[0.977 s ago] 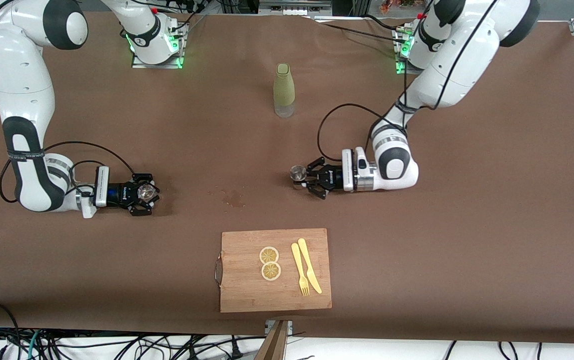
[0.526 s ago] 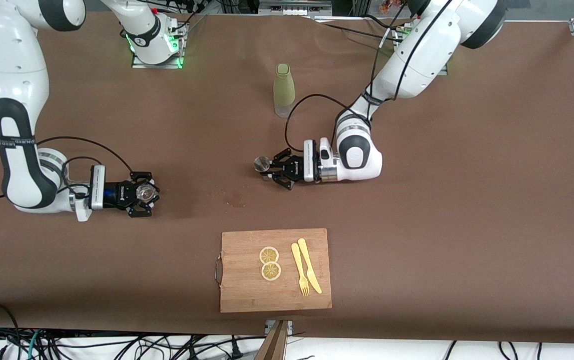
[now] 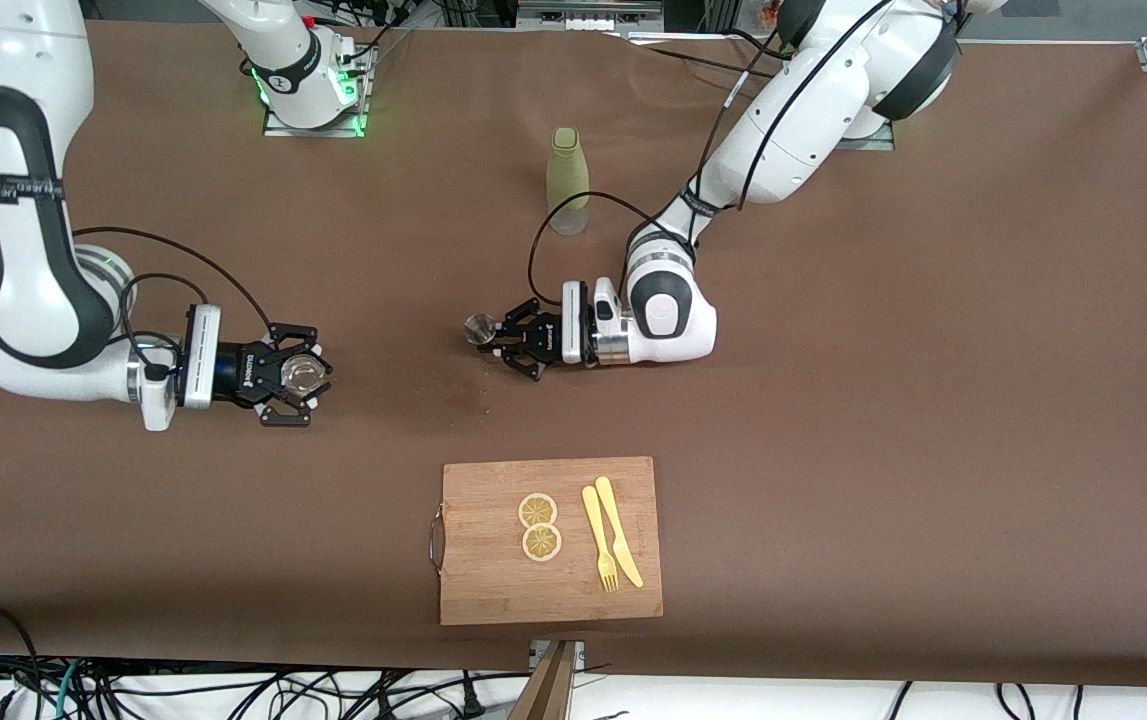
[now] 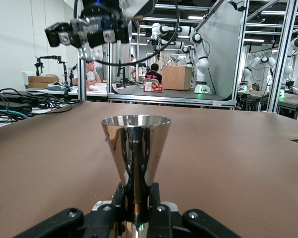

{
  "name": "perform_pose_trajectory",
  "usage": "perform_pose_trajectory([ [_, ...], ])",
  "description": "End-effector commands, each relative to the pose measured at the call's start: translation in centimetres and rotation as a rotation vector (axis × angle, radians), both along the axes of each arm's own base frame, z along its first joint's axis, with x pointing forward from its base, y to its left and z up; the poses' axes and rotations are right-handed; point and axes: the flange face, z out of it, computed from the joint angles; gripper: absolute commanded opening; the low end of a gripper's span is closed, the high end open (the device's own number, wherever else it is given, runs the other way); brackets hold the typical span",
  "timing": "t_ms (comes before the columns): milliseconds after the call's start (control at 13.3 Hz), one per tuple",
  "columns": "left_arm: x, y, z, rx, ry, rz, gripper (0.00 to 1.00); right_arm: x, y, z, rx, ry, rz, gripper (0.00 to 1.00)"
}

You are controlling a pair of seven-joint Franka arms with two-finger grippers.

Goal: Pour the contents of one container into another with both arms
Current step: 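Carry the upright jigger with the left gripper toward the table middle, then lift the glass with the right gripper above the jigger's mouth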

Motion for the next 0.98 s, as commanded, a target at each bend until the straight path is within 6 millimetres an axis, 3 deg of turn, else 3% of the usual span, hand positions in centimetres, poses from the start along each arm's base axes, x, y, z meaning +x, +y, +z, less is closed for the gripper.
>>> perform_pose_trajectory([
  [0, 0.9, -1.2, 0.2, 0.024, -0.057, 0.047, 0.0, -1.7, 2.0, 2.0, -0.031, 0.028, -0.032, 0.23],
  [451, 1.3, -3.5, 0.9, 0.022, -0.067, 0.092, 0.0, -6.0, 5.6, 4.5, -0.152, 0.025, -0.073, 0.23],
  [902, 1.3, -5.2, 2.0, 0.021, -0.043, 0.125, 0.0, -7.5, 8.9, 5.3, -0.222, -0.014, -0.032, 0.23],
])
